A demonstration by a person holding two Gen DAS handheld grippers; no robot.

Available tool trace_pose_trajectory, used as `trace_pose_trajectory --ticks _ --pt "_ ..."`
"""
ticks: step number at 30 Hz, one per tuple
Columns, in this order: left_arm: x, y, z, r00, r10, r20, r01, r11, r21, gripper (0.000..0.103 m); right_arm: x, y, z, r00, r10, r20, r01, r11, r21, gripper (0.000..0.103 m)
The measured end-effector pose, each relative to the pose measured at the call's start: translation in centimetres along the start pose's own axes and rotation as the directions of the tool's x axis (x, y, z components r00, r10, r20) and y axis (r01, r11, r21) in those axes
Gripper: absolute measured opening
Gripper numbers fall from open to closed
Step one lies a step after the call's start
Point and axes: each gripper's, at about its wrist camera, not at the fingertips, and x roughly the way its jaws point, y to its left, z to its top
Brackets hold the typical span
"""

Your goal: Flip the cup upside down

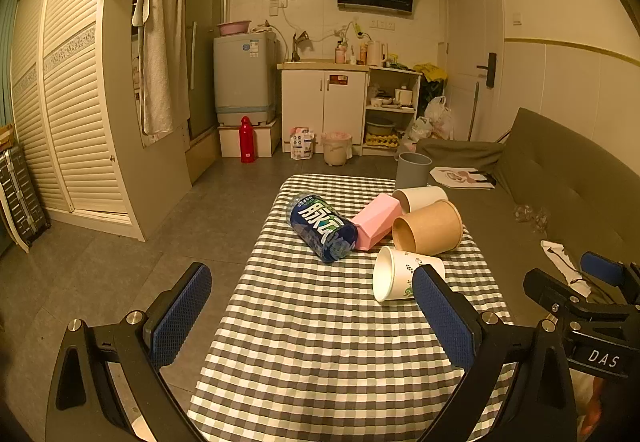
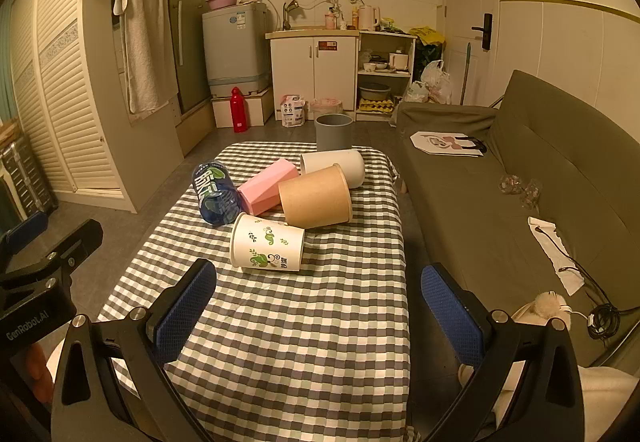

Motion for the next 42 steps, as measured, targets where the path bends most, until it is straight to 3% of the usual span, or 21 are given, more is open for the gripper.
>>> trace_pose_trajectory --ticks 42 --pt "0.46 0.29 -0.56 1.0 0.005 -0.012 -0.005 1.0 -0.008 0.103 0.25 0.27 0.04 1.0 0.002 -0.005 -0.002 1.0 0.002 0.103"
